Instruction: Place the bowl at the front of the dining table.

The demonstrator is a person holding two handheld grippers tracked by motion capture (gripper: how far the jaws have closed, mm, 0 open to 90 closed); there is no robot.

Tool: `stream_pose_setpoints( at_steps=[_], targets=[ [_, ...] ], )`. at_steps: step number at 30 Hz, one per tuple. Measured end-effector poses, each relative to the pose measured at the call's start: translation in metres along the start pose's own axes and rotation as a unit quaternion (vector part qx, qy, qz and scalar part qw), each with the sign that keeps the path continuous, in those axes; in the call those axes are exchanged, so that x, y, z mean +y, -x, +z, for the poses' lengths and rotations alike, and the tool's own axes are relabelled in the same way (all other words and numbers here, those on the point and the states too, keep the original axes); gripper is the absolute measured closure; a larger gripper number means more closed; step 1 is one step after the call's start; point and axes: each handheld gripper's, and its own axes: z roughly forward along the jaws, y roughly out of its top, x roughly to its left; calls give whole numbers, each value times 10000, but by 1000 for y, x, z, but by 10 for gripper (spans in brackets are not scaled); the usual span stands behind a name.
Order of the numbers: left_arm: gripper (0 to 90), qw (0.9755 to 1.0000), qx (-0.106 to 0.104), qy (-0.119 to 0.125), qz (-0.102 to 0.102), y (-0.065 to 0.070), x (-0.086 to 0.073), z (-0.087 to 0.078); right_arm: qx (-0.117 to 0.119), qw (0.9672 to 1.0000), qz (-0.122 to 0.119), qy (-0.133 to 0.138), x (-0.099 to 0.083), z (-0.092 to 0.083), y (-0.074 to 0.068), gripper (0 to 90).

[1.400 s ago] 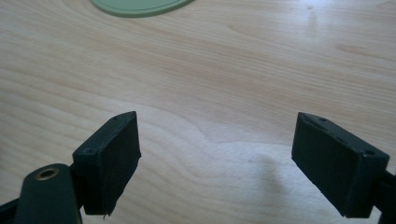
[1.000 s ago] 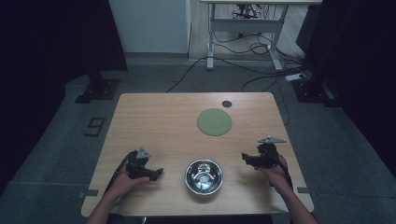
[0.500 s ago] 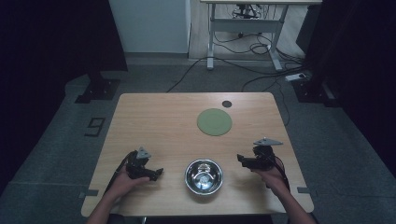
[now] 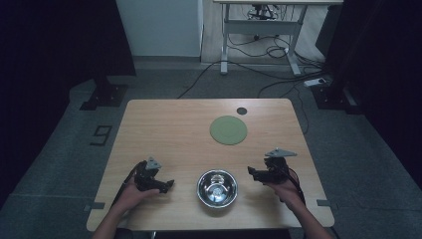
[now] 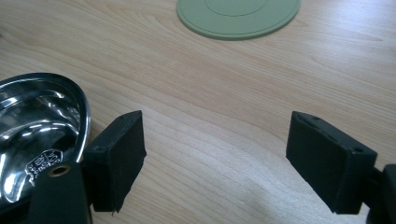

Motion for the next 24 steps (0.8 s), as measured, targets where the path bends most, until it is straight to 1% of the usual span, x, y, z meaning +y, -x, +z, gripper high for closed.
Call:
stream_pose_setpoints(
  at_steps=[4, 20, 24],
  targets=[
    [0, 10000, 0, 0, 0, 0, 0, 0, 20, 10000, -38, 38, 0, 1, -4, 207],
    [0, 10000, 0, 1, 0, 0, 0, 0, 317, 9991, -267, -37, 1, 7, -27, 236],
    [0, 10000, 0, 1, -1, 0, 0, 0, 391, 9988, -290, -56, 1, 9, -32, 240]
  ],
)
